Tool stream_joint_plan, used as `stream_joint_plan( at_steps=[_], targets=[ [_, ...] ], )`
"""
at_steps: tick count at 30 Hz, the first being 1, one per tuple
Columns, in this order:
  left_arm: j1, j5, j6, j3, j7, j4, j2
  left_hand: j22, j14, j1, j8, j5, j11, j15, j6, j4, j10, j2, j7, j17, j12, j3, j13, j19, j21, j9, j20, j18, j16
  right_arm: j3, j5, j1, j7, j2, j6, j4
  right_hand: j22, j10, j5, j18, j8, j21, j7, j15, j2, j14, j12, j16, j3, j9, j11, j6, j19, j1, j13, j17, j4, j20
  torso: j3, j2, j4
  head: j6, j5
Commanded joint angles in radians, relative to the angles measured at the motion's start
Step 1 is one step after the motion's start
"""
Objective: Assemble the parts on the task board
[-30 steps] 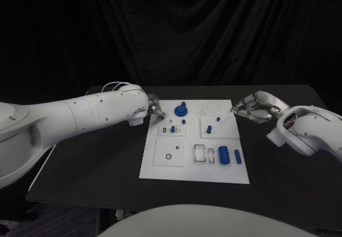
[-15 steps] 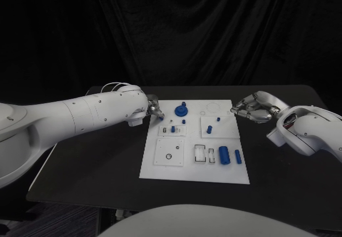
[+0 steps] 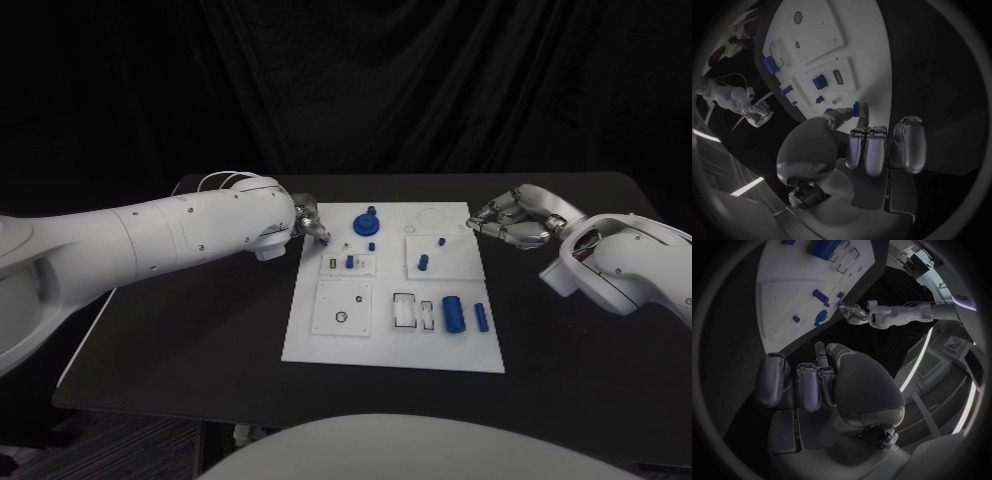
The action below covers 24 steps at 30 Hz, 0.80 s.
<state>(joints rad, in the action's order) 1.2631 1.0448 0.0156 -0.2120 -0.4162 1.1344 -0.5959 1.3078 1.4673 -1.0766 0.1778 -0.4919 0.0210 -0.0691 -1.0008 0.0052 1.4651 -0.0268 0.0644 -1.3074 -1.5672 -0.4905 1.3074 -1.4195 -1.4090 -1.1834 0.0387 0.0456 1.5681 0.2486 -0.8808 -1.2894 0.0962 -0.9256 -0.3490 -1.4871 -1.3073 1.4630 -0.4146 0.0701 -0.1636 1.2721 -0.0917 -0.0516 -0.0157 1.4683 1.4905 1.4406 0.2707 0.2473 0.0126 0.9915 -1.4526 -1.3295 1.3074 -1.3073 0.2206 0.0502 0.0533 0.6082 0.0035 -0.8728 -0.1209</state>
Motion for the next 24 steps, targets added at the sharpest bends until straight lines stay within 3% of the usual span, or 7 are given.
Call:
stream_joint_plan(
  at_steps=[1,6,7,9,12,18,24],
  targets=[
    [-0.002,0.002,-0.086,0.001,-0.001,0.053,-0.029,0.102,0.103,0.017,0.0,0.012,0.01,-0.009,-0.041,-0.016,0.106,-0.001,-0.028,-0.263,-0.004,-0.027,0.263,-0.009,-0.006,0.005,-0.002,0.01,0.003,-0.001,-0.004,0.002,-0.018,-0.004,0.003,0.0,-0.1,-0.003,-0.004,0.003,0.002,-0.006,-0.002,-0.006,0.002,0.049,-0.003,-0.006,0.0,0.001,-0.001,0.004,-0.003,-0.01,0.116,-0.052,-0.006,-0.001,0.0006,0.0,-0.0003,0.0,0.0],
    [-0.001,0.001,-0.127,0.001,-0.006,0.158,-0.092,0.106,0.103,0.027,-0.001,0.022,0.012,-0.012,-0.049,-0.018,0.106,-0.004,-0.031,-0.263,-0.004,-0.032,0.263,-0.014,-0.01,0.01,-0.004,0.009,0.003,-0.001,-0.004,0.002,-0.019,-0.007,0.003,0.001,-0.1,-0.004,-0.007,0.003,0.007,-0.007,-0.005,-0.004,0.004,0.049,-0.004,-0.007,0.003,-0.001,0.002,-0.006,-0.003,-0.008,0.116,-0.051,-0.01,0.0,0.0,0.0,-0.0005,0.0,-0.002],
    [-0.001,-0.002,-0.128,0.001,-0.007,0.177,-0.103,0.108,0.103,0.031,-0.002,0.035,0.014,-0.013,-0.052,-0.018,0.106,-0.005,-0.032,-0.263,-0.004,-0.033,0.263,-0.016,-0.011,0.013,-0.006,0.008,0.003,-0.001,-0.004,0.002,-0.019,-0.008,0.003,0.002,-0.1,-0.004,-0.007,0.003,0.007,-0.007,-0.005,-0.004,0.004,0.049,-0.004,-0.007,0.003,-0.001,0.002,-0.006,-0.003,-0.008,0.116,-0.051,-0.01,0.0,0.0002,0.0,-0.0005,0.0,-0.003],
    [0.0,-0.023,-0.129,0.001,-0.011,0.204,-0.117,0.111,0.103,0.044,-0.005,0.096,0.016,-0.016,-0.061,-0.014,0.106,-0.002,-0.035,-0.263,-0.004,-0.032,0.263,-0.019,-0.012,0.02,-0.009,0.007,0.003,-0.001,-0.004,0.002,-0.019,-0.008,0.003,0.003,-0.1,-0.004,-0.007,0.003,0.008,-0.007,-0.006,-0.004,0.004,0.049,-0.004,-0.007,0.003,-0.001,0.002,-0.007,-0.003,-0.008,0.115,-0.051,-0.01,0.0,0.0002,-0.001,-0.0009,0.0,-0.004],
    [0.0,-0.074,-0.121,0.001,-0.016,0.242,-0.136,0.111,0.103,0.05,-0.006,0.119,0.018,-0.017,-0.067,-0.008,0.106,0.001,-0.036,-0.263,-0.004,-0.029,0.263,-0.019,-0.011,0.025,-0.01,0.007,0.003,-0.001,-0.004,0.002,-0.019,-0.007,0.003,0.004,-0.1,-0.004,-0.007,0.003,0.008,-0.007,-0.006,-0.004,0.004,0.049,-0.004,-0.007,0.003,-0.001,0.002,-0.007,-0.003,-0.008,0.115,-0.051,-0.01,0.0,0.0003,-0.001,0.0,0.0,-0.001],
    [0.0,-0.09,-0.117,0.001,-0.017,0.282,-0.158,0.108,0.103,0.053,-0.007,0.128,0.018,-0.018,-0.068,-0.004,0.106,0.004,-0.036,-0.263,-0.004,-0.027,0.263,-0.017,-0.008,0.027,-0.011,0.008,0.003,-0.001,-0.004,0.002,-0.02,-0.008,0.005,0.003,-0.1,-0.004,-0.007,0.003,0.008,-0.007,-0.006,-0.004,0.004,0.049,-0.004,-0.007,0.003,-0.001,0.002,-0.007,-0.003,-0.008,0.115,-0.051,-0.01,0.0,0.0014,-0.003,0.0008,0.0,0.0],
    [-0.001,-0.057,-0.127,0.001,-0.006,0.286,-0.163,0.108,0.103,0.053,-0.007,0.131,0.018,-0.018,-0.068,-0.003,0.106,0.004,-0.036,-0.263,-0.004,-0.027,0.263,-0.017,-0.007,0.027,-0.011,0.009,0.003,-0.001,-0.004,0.002,-0.019,-0.01,0.006,0.003,-0.101,-0.004,-0.007,0.003,0.008,-0.007,-0.006,-0.004,0.004,0.049,-0.004,-0.006,0.004,-0.001,0.002,-0.007,-0.003,-0.008,0.115,-0.052,-0.01,0.0,0.0012,-0.001,0.0008,0.0,0.0]
  ],
)
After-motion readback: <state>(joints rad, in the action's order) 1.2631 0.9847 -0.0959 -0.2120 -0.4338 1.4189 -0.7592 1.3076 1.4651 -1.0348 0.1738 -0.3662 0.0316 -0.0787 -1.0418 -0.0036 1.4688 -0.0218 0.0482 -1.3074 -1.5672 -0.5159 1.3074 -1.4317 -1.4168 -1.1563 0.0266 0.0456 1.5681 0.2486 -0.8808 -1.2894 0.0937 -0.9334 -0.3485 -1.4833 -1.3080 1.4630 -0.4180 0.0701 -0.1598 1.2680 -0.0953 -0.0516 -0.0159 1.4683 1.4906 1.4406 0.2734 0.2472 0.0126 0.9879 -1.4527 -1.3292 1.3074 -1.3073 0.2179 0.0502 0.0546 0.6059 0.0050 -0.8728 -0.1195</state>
